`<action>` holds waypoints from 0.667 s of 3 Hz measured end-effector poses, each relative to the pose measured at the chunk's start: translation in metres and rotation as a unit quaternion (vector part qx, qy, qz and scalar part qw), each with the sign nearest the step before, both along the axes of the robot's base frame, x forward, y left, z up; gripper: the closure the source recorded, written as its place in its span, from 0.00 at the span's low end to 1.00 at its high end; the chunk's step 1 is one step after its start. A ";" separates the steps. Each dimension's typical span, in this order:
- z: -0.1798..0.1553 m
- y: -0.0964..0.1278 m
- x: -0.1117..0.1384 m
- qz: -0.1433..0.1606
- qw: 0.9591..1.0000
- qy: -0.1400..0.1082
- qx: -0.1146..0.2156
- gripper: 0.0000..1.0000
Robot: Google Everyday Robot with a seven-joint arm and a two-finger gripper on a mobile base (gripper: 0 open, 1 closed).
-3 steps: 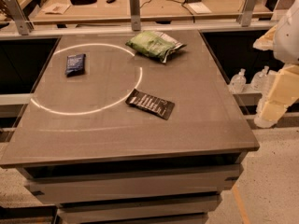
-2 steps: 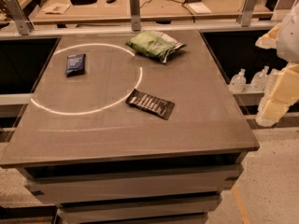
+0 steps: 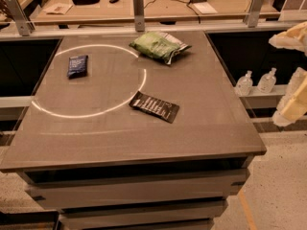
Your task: Move rxbar chocolate near green jalapeno chip bag
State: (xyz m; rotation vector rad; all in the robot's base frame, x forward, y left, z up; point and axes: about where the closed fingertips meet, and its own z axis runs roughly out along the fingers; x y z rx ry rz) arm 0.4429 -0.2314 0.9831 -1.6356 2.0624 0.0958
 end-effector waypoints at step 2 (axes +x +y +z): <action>-0.013 0.001 0.010 0.007 0.999 -0.008 0.050 0.00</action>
Offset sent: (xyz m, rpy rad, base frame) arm 0.0145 -0.0066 -0.0227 0.1728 -0.0260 -0.0020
